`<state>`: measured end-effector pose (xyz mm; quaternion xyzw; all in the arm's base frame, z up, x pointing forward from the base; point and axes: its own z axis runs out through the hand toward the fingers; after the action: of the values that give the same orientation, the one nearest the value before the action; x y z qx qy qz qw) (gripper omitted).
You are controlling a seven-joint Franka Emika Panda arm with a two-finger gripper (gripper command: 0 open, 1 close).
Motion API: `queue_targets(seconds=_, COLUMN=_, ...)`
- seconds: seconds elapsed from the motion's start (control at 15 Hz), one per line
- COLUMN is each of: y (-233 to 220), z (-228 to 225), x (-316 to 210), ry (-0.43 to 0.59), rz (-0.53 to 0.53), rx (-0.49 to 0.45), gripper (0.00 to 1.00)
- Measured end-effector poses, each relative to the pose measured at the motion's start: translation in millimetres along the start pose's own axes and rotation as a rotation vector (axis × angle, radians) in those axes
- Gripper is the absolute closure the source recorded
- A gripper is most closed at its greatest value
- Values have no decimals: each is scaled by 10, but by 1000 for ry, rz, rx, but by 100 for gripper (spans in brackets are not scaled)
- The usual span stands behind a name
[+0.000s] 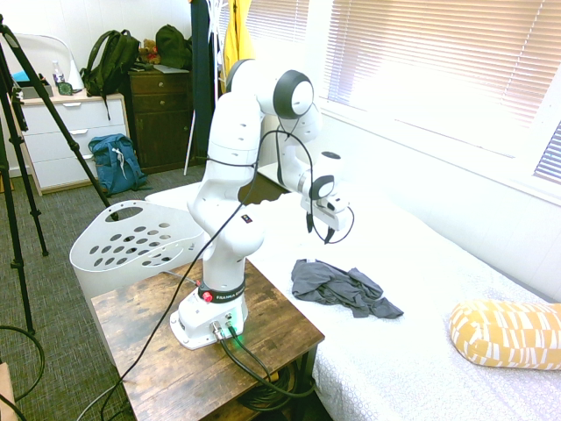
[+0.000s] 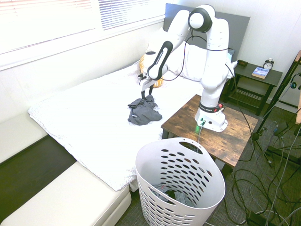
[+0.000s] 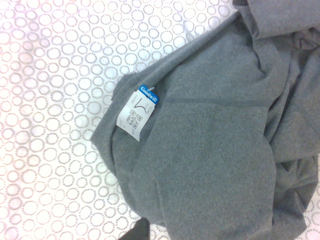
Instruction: Put my clothes in the laundry bag
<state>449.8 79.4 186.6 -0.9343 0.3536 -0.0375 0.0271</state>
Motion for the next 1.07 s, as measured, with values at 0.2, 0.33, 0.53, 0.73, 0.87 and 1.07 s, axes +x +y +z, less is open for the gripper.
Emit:
queue_targets(seconds=0.2, y=0, z=733, x=27, ry=-4, rz=-2, rx=-35, gripper=0)
queue_targets(seconds=0.33, y=-57, z=1169, x=40, ry=-17, rz=5, rx=-44, gripper=0)
queue_targets(seconds=0.53, y=-23, z=1597, x=230, ry=-31, rz=7, rx=-61, gripper=0)
queue_targets(seconds=0.73, y=53, z=1825, x=279, ry=-41, rz=-6, rx=-65, gripper=100)
queue_targets(seconds=0.87, y=-25, z=1822, x=231, ry=-51, rz=-13, rx=-47, gripper=100)
queue_targets(seconds=1.07, y=-73, z=1806, x=212, ry=-57, rz=-16, rx=-33, gripper=100)
